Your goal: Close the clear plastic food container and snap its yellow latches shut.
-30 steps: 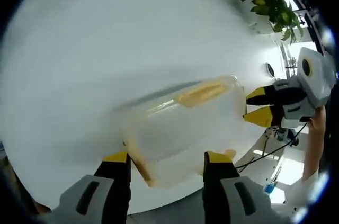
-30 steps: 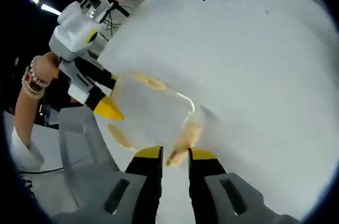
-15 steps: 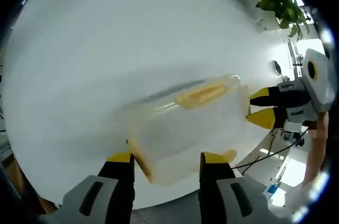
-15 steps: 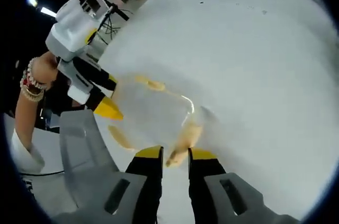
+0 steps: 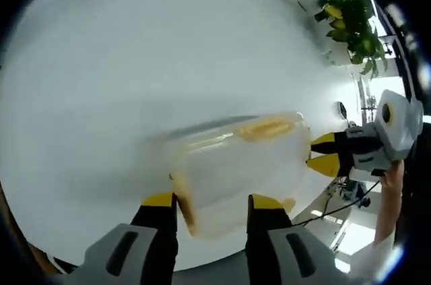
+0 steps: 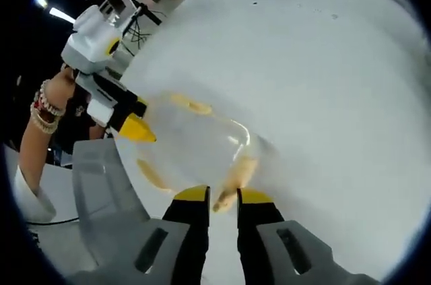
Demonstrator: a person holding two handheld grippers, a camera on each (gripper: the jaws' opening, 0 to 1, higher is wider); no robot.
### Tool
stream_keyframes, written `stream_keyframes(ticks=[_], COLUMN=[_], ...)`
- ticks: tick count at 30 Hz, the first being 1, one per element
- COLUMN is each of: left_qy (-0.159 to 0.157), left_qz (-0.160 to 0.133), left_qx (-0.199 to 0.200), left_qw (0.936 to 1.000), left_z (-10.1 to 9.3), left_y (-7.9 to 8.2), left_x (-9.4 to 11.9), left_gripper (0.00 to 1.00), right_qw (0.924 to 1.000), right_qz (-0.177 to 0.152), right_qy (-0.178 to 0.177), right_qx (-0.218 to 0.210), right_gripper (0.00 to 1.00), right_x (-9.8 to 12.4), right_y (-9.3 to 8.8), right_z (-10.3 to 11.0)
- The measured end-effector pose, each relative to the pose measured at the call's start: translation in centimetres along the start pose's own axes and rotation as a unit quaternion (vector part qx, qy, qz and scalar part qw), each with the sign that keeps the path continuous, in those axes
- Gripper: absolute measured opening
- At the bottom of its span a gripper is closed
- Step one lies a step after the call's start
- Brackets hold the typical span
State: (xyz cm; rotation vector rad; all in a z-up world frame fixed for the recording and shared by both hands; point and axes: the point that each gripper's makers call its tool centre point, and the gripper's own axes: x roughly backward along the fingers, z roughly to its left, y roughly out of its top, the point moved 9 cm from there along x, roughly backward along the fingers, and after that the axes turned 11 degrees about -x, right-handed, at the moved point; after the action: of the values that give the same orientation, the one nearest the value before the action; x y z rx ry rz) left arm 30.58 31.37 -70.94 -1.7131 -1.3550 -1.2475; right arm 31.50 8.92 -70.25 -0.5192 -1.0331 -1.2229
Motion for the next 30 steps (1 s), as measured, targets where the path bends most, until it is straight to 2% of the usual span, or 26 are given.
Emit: stream_keyframes(ticks=[8,9,11,17,20,21,22,23,28,30], left_qy=[0.000,-0.006,-0.011,-0.012,-0.013,-0.012,-0.012,-0.012,-0.010,-0.012], left_qz=[-0.006,0.000,-0.008,-0.006,-0.012,-0.015,-0.017,-0.017,-0.019,-0.034], left_qx=[0.010,0.026,0.026,0.025,0.028,0.028,0.028,0.028,0.021,0.014], left_qw=[0.9999,0.9996,0.9996,0.9996,0.9995,0.9994,0.9994,0.9994,0.9995,0.9993], left_z=[-0.1,-0.1,0.2,0.2,0.2,0.2,0.2,0.1,-0.2,-0.2], left_y=[0.2,-0.2,-0.2,0.0,0.0,0.0,0.1,0.2,0.3,0.1], left_x=[-0.1,0.1,0.2,0.1,0.1,0.2,0.3,0.2,0.3,0.4], left_gripper=[0.29,0.29,0.29,0.30,0.30,0.30,0.30,0.30,0.31,0.32], right_qw=[1.0000,0.9999,0.9999,0.9997,0.9989,0.9971,0.9981,0.9978,0.9988,0.9993], right_qz=[-0.005,-0.007,-0.007,-0.010,-0.011,0.000,-0.007,-0.010,-0.015,-0.016], right_qy=[0.003,0.005,0.007,0.012,0.026,0.019,0.031,0.034,0.029,0.025], right_qx=[-0.006,-0.011,-0.013,-0.018,-0.037,-0.074,-0.053,-0.056,-0.037,-0.024], right_gripper=[0.10,0.10,0.09,0.09,0.07,0.07,0.06,0.06,0.07,0.08], right_x=[0.0,0.2,0.3,0.3,0.2,0.4,0.1,0.1,0.0,-0.1], right_y=[-0.1,-0.2,-0.3,-0.3,-0.3,-0.7,-0.3,-0.3,-0.2,-0.1], right_z=[-0.2,-0.2,-0.3,-0.4,-0.8,-0.9,-1.2,-1.2,-0.7,-0.5])
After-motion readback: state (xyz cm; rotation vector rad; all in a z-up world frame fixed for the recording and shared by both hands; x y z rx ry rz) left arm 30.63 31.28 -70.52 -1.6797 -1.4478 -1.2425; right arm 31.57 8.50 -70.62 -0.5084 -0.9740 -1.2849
